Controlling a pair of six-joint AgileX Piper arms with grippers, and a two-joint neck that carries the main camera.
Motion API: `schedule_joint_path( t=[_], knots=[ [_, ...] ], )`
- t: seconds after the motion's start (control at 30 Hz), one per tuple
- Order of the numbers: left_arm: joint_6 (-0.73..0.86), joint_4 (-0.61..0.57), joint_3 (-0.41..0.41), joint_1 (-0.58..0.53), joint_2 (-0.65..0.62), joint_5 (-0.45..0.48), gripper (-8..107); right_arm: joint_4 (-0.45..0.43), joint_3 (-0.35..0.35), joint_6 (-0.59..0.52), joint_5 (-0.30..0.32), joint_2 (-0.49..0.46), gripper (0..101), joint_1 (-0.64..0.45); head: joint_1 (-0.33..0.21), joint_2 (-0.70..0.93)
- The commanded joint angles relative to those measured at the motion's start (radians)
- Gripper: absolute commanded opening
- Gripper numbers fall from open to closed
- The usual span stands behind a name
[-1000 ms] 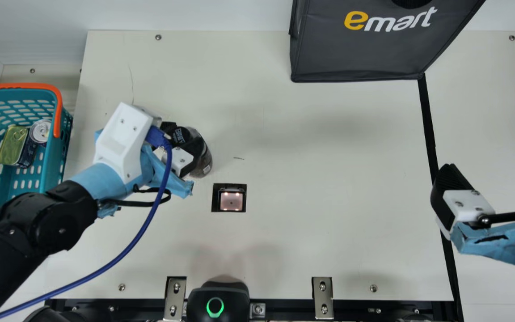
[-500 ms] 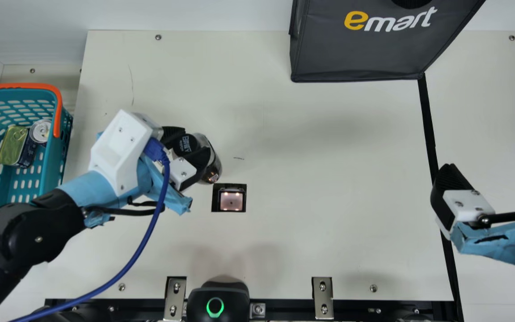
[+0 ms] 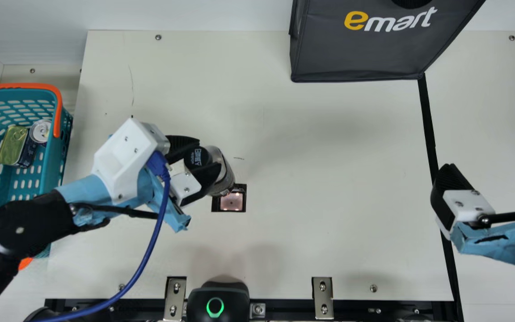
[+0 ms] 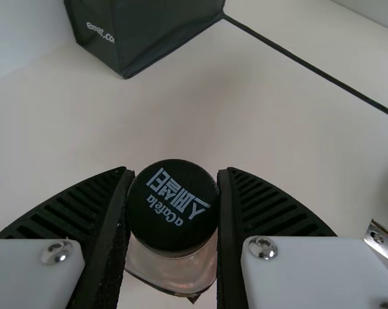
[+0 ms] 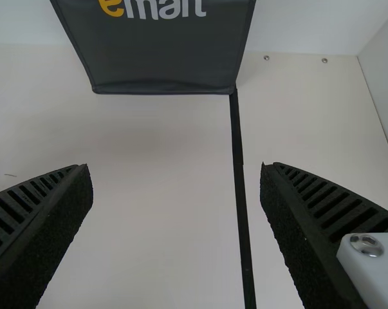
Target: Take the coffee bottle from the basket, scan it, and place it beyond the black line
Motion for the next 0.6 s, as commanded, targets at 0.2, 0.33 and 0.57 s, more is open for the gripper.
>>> schedule_joint_path(
  t=[0.2,0.33,0.57],
  knots=[
    [0.238,-0.123,0.016,0.082,0.015,0.137,10,0.0,0.0,0.0,0.0,0.0,91,0.0,-0.027,0.002],
    [0.31,-0.157,0.028,0.113,0.022,0.189,10,0.0,0.0,0.0,0.0,0.0,91,0.0,-0.027,0.002],
    [0.387,-0.192,0.04,0.132,0.031,0.243,10,0.0,0.0,0.0,0.0,0.0,91,0.0,-0.027,0.002]
  ],
)
